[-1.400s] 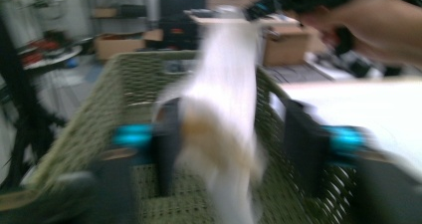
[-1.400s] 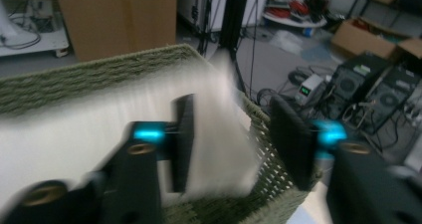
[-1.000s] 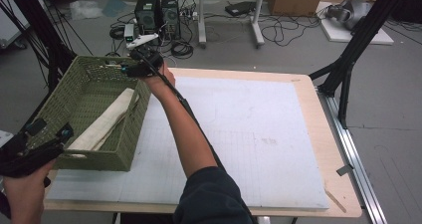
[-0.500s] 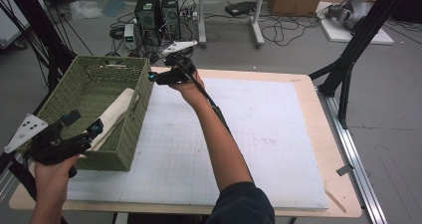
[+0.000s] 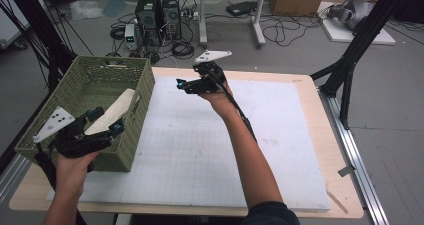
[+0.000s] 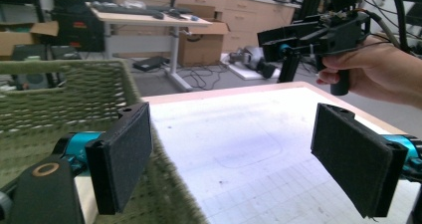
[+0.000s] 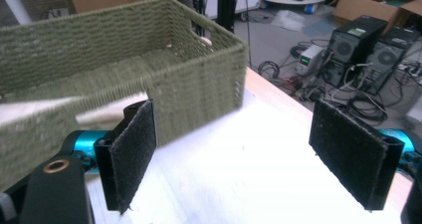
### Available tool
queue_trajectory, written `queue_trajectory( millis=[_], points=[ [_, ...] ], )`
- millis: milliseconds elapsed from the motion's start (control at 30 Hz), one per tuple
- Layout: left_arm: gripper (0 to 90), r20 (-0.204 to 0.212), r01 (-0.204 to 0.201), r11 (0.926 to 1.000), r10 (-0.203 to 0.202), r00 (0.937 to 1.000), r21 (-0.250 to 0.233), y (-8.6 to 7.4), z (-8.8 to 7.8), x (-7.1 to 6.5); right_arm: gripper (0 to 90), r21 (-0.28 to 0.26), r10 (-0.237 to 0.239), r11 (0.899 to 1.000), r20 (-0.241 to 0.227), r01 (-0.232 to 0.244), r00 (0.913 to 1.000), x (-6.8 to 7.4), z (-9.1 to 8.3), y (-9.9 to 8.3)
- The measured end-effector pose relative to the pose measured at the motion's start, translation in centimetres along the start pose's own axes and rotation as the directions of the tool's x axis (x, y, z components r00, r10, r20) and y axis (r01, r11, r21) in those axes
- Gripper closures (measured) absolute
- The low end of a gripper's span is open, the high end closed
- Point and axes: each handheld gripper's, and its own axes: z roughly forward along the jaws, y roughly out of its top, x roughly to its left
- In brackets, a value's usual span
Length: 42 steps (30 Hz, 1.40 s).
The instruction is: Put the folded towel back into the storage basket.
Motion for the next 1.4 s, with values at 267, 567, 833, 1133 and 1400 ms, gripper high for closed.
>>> queue_trajectory(
  millis=[267, 567, 833, 1133, 1400],
  points=[
    [16.9, 0.056, -0.007, 0.9999, 0.007, 0.9984, 0.010, -0.1, 2.0, -1.1, 16.6, -0.025, 0.035, 0.999, 0.053, -0.033, 0.9980, -1.8, -5.8, -3.3],
    [17.6, 0.151, -0.045, 0.9985, 0.040, 0.9878, 0.030, -0.1, 4.2, -3.1, 16.4, -0.044, 0.067, 0.997, 0.115, -0.062, 0.9911, -3.2, -11.0, -6.0],
    [17.6, 0.230, -0.058, 0.9978, 0.050, 0.9720, 0.030, -0.8, 6.4, -4.6, 16.4, -0.039, 0.065, 0.997, 0.167, -0.060, 0.9838, -3.4, -14.4, -8.4],
    [18.8, 0.327, -0.087, 0.9952, 0.068, 0.9426, 0.045, -2.7, 8.8, -5.9, 16.5, -0.050, 0.112, 0.993, 0.233, -0.103, 0.9659, -2.4, -19.0, -13.3],
    [17.8, 0.353, -0.081, 0.9935, 0.048, 0.9344, 0.080, -5.4, 10.3, -6.7, 16.4, -0.014, 0.112, 0.993, 0.311, -0.113, 0.9438, -0.7, -22.0, -17.6]
  ],
)
